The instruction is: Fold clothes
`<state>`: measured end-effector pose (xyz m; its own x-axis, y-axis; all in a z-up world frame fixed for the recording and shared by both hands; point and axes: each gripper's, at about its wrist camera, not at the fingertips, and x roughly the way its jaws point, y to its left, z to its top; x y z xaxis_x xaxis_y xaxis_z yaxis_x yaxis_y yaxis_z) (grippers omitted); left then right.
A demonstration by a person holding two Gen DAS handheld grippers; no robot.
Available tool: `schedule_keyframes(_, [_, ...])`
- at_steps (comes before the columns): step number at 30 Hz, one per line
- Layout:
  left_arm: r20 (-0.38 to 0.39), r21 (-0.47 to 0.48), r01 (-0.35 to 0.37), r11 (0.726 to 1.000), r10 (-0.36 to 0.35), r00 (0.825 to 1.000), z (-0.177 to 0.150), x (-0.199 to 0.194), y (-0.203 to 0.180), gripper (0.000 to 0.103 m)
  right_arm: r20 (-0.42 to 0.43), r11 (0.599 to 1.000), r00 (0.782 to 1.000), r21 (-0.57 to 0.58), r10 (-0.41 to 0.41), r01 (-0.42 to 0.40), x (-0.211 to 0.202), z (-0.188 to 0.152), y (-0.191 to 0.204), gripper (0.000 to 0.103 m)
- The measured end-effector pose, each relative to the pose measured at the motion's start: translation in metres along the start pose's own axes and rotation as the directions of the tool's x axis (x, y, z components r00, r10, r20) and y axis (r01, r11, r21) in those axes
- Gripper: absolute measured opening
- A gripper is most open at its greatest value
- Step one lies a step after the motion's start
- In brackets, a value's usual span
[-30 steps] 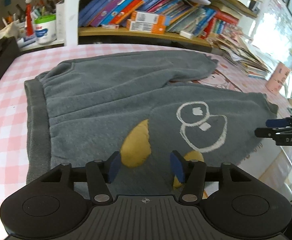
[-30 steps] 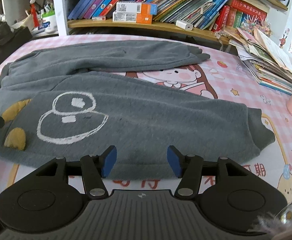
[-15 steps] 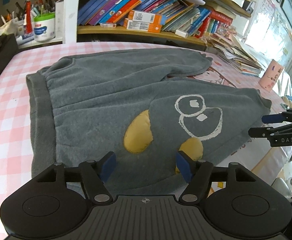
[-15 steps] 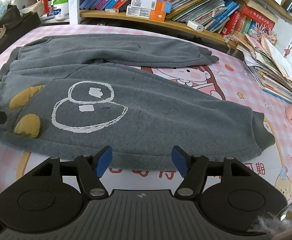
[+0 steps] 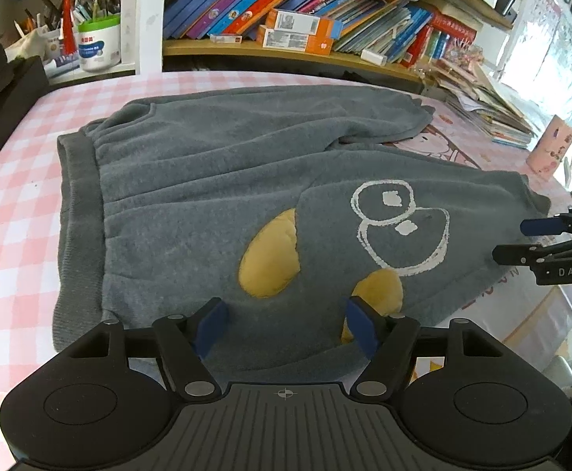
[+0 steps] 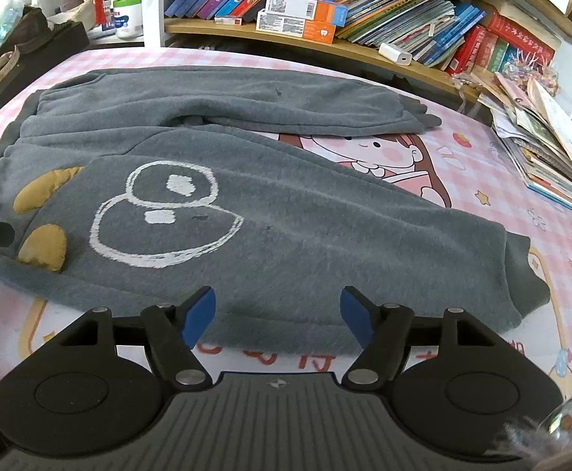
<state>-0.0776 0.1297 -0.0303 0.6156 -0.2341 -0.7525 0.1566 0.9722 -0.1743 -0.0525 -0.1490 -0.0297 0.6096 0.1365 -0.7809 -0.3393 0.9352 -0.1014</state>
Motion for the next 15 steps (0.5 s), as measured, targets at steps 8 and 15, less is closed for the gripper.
schedule_keyframes(8, [0.016,-0.055,-0.109,0.993,0.11,0.994,0.027,0.01,-0.005,0.075,0.034,0.999,0.999,0.03,0.027,-0.028,0.017,0.016,-0.05,0.071])
schedule_keyframes(15, [0.028,-0.106,-0.179,0.978,0.183,0.983,0.06,0.024,0.003,0.075,0.08,0.998,0.995,0.026,0.056,-0.058,0.044,0.05,-0.101,0.072])
